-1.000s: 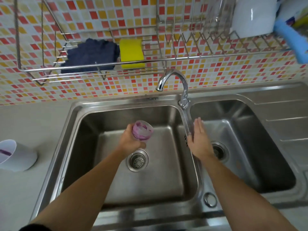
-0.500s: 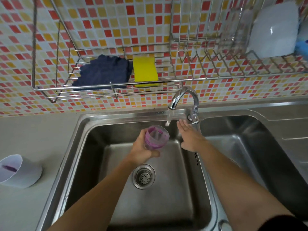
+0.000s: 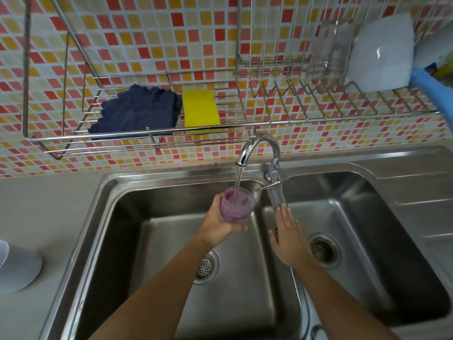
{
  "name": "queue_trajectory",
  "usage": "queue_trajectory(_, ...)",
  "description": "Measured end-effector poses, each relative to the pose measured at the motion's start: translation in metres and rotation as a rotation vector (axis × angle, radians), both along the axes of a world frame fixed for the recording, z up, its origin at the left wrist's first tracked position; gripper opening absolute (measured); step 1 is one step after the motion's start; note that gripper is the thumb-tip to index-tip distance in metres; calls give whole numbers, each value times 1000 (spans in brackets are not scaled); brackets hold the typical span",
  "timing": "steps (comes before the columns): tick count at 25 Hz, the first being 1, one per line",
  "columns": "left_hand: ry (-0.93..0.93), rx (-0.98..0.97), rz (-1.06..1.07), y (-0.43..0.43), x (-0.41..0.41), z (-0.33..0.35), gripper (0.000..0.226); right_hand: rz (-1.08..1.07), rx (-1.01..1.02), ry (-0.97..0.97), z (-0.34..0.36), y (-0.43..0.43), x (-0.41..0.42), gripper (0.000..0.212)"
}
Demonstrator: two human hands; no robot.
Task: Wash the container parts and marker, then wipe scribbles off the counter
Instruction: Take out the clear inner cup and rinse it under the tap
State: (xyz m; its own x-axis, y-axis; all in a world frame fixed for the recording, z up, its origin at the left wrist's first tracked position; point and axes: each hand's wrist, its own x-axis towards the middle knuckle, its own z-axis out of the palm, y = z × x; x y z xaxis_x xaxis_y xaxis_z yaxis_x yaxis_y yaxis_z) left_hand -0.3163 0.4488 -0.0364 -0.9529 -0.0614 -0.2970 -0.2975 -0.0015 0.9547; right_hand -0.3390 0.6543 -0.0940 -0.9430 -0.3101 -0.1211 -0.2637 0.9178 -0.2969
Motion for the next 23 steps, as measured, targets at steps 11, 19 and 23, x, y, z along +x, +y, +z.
queue_trajectory(11,3,113,1,16,-2,0,77,-53,55,126,-23,2,10,65)
queue_trajectory(19,-12,160,30,22,-5,-3,62,-33,51,93,-17,3,11,75)
queue_trajectory(23,-46,185,97,18,-6,-3,54,-20,53,77,-16,4,12,80)
